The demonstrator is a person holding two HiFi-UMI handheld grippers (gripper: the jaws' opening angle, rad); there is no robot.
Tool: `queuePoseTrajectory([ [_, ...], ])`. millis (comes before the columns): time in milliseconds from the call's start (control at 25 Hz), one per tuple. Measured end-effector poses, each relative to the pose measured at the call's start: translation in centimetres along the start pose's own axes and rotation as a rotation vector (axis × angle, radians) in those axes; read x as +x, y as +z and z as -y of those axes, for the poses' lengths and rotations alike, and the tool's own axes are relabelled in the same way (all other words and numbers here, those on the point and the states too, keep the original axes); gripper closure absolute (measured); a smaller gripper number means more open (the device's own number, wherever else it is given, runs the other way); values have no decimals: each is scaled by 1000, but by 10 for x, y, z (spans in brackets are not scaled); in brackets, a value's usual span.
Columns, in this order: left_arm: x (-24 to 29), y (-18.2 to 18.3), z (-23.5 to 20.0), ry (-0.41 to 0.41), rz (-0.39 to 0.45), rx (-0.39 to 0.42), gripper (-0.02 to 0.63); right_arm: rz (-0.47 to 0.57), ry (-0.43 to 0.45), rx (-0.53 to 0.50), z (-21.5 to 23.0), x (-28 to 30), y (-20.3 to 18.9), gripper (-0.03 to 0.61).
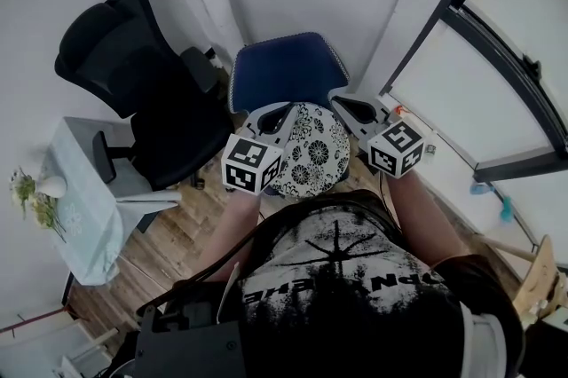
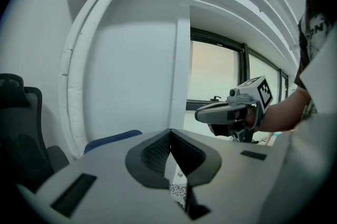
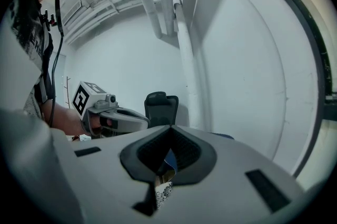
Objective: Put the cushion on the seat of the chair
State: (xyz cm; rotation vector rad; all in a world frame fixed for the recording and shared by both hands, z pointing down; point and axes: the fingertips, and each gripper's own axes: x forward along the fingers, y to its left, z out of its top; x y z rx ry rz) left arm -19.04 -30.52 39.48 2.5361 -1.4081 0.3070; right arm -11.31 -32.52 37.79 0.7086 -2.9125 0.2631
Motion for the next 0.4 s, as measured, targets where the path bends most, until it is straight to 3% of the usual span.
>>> queuePoseTrajectory([
  [400, 3, 1, 1, -10, -2, 3, 600, -8, 7, -4, -2, 1, -3, 560],
])
